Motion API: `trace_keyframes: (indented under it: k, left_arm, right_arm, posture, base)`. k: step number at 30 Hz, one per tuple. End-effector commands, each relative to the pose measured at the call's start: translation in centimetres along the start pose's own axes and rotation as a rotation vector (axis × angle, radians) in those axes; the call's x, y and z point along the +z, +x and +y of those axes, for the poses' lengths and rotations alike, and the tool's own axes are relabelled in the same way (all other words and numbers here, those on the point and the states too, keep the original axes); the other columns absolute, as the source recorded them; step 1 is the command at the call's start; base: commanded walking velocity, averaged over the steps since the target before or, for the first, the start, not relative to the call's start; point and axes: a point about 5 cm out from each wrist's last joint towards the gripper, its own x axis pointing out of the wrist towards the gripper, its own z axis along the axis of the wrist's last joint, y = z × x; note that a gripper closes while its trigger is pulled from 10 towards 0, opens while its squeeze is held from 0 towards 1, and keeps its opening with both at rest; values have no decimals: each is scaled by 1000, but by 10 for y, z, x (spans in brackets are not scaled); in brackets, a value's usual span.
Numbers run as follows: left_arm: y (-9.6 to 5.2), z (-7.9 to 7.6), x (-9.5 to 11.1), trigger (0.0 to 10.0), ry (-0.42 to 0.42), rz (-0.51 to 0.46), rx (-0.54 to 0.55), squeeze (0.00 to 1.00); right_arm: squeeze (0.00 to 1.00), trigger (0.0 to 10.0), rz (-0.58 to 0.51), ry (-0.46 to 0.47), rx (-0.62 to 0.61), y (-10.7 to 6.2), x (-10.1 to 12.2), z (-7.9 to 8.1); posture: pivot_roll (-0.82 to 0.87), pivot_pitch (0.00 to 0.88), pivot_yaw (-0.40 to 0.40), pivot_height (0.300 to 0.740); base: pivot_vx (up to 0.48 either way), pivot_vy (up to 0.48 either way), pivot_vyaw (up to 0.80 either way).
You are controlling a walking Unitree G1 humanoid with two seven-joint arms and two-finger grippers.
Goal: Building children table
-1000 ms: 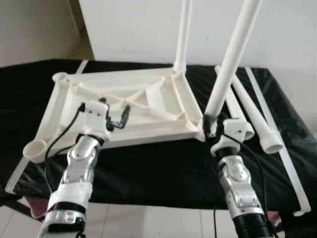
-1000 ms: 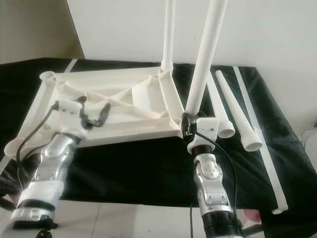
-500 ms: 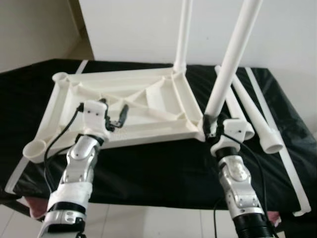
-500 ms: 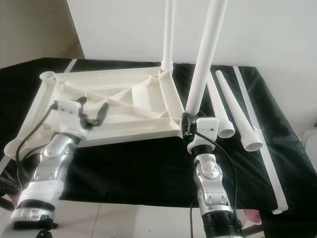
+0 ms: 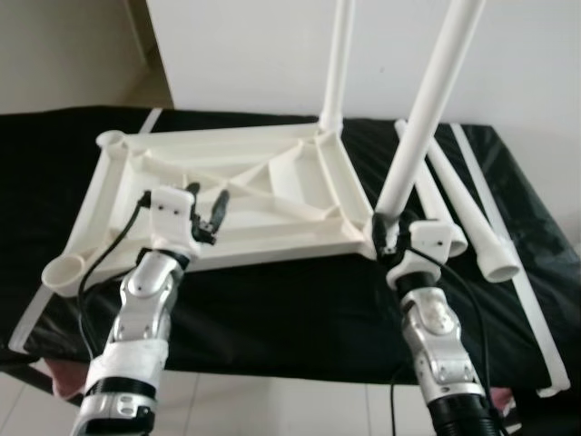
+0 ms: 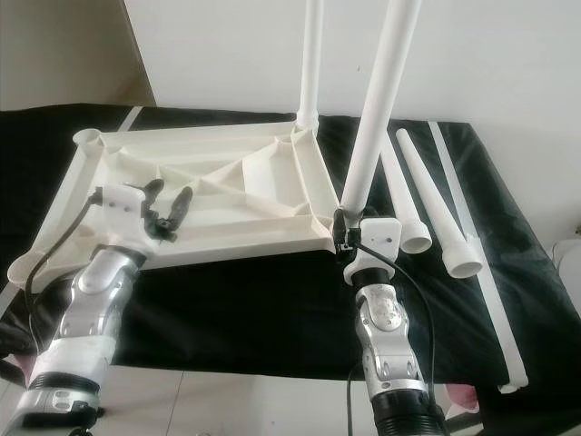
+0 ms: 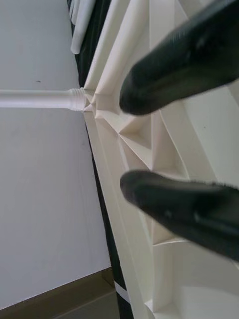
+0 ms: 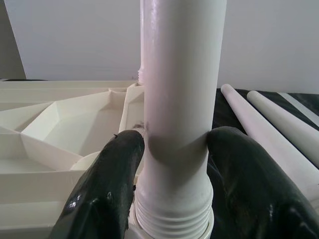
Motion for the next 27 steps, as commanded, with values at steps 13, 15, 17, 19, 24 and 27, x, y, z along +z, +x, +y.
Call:
trace_keyframes:
  k: [13, 15, 17, 19, 24, 27]
  left_arm:
    - [-5, 0, -5, 0, -3, 28, 9, 0]
    - [-5, 0, -5, 0, -2, 29, 9, 0]
    - [-5, 0, -5, 0, -3, 29, 9, 0]
    - [-5, 0, -5, 0, -3, 30, 7, 0]
    - [-5, 0, -8, 10000, 20, 62, 9, 0]
    - [-5, 0, -8, 10000, 20, 67, 7, 0]
  right_arm:
    - [0, 10000, 17, 14, 0, -2, -2, 1]
    - [0, 10000, 18, 15, 0, -2, -2, 1]
    - [0, 10000, 18, 15, 0, -2, -2, 1]
    - [0, 10000, 19, 16, -1, -3, -2, 1]
    - [0, 10000, 21, 16, -3, -4, -2, 1]
    - [0, 10000, 21, 16, -3, -4, -2, 1]
  posture:
    - [-50, 117, -21, 740]
    - [-50, 117, -20, 740]
    - [-50, 119, -20, 740]
    - [-51, 121, -19, 740]
    - [-50, 124, -19, 740]
    - [-53, 124, -19, 740]
  base:
    - [0, 0, 0]
    - [0, 0, 0]
    - [0, 0, 0]
    - [0, 0, 0]
    - [0, 0, 0]
    - [0, 0, 0]
